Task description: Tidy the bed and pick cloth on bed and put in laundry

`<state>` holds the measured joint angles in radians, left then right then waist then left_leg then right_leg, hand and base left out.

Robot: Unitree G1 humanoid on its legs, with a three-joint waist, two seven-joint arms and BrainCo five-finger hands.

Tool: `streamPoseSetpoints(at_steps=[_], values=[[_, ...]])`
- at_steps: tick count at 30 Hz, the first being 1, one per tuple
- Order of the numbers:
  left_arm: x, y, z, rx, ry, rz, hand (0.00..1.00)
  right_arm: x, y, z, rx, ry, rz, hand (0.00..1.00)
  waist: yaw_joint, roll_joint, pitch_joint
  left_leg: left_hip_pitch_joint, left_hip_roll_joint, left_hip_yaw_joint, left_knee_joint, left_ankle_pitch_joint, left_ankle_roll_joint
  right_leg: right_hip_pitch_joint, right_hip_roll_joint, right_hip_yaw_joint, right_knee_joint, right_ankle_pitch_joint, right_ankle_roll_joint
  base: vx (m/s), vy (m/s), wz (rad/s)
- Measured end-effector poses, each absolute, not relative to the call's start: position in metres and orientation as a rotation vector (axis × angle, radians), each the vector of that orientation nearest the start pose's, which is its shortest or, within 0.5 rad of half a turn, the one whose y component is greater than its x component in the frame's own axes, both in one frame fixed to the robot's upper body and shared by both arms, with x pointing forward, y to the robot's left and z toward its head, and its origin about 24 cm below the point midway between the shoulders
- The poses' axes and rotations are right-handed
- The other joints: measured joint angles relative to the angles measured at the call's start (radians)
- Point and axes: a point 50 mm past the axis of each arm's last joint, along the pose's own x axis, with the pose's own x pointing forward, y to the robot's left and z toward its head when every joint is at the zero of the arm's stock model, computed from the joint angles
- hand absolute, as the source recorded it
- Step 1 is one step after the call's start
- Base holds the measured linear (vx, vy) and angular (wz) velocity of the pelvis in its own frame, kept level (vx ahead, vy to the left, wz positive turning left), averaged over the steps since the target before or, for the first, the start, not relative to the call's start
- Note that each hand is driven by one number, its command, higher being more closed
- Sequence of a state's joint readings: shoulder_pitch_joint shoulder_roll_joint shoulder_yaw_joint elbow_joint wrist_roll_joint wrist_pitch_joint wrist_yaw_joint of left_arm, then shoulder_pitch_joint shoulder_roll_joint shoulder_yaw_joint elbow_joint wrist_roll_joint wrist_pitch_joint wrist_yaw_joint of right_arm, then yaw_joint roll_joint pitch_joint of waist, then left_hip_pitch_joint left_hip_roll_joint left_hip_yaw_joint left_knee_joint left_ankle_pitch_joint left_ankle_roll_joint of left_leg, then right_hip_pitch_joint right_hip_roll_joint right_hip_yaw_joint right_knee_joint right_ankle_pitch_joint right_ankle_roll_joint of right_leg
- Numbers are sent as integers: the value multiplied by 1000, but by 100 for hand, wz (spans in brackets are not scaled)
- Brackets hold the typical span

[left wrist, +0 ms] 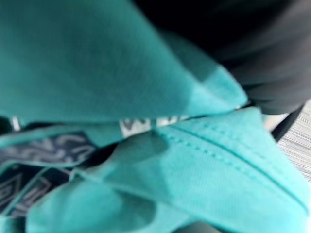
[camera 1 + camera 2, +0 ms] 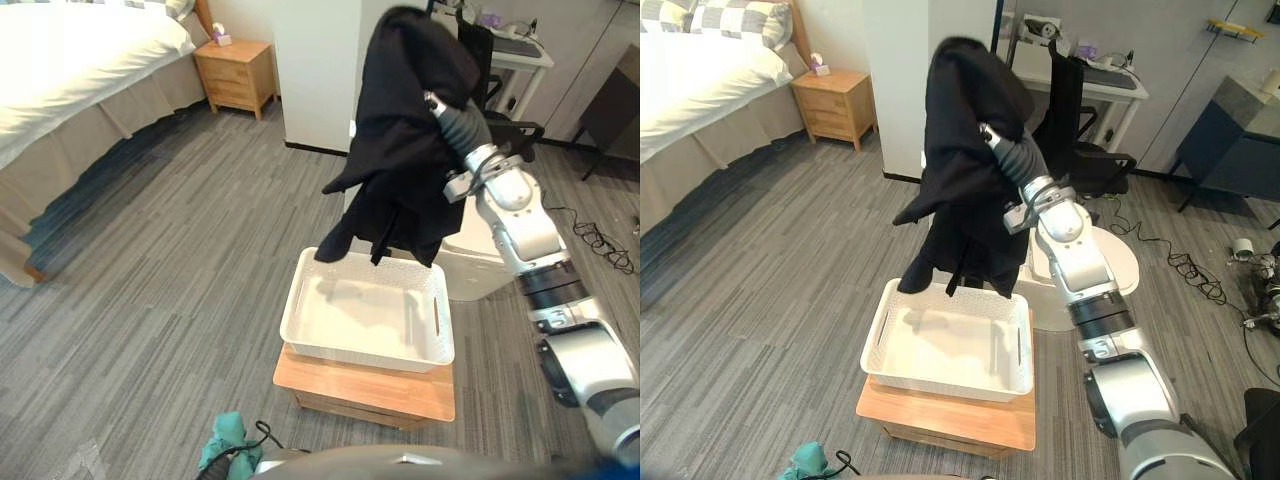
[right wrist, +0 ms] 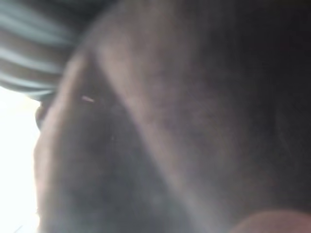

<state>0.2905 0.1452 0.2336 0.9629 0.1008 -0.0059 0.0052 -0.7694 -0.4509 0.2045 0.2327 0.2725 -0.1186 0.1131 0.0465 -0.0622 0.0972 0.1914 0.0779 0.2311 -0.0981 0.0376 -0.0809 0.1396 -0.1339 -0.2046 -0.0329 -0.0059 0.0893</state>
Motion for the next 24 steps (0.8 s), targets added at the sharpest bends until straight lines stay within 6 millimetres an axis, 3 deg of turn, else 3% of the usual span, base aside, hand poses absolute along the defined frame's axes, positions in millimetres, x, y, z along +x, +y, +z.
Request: streamPoseSetpoints(at_steps=[6, 10, 13, 16, 20, 24], values=[[20, 241, -159, 121, 1257, 292, 100, 347, -138, 236, -244, -604, 401, 100, 0, 4, -2, 3, 6, 7, 0, 0, 0, -1, 9, 10, 0, 1, -6, -3, -3, -2], [21, 237, -160, 134, 1271, 256, 100, 346, -140, 218, -232, -544, 413, 100, -1, 10, -7, 4, 6, 7, -1, 0, 0, -1, 9, 10, 0, 1, -6, 0, 0, 0], [23, 234, -161, 143, 1278, 234, 100, 343, -141, 181, -169, -418, 425, 100, -1, 11, -10, 5, 6, 7, -3, 0, 0, -1, 9, 10, 0, -1, -8, 0, 0, 0], [24, 234, -161, 142, 1286, 232, 100, 337, -136, 132, -116, -238, 434, 100, -1, 14, -10, 5, 6, 7, -3, 1, -2, -1, 9, 10, 0, -2, -10, 0, 0, 0], [28, 230, -162, 165, 1283, 199, 100, 324, -122, 75, -150, -38, 467, 100, -2, 19, -9, 2, 6, 6, -4, 2, -3, -6, 9, 10, 0, -2, -10, 0, 0, 0], [40, 228, -162, 178, 1262, 183, 100, 318, -106, 59, -174, 17, 494, 100, -3, 32, 4, -33, 5, 3, -4, 11, -5, -42, 7, 7, 7, -1, -10, -12, -3, 2]])
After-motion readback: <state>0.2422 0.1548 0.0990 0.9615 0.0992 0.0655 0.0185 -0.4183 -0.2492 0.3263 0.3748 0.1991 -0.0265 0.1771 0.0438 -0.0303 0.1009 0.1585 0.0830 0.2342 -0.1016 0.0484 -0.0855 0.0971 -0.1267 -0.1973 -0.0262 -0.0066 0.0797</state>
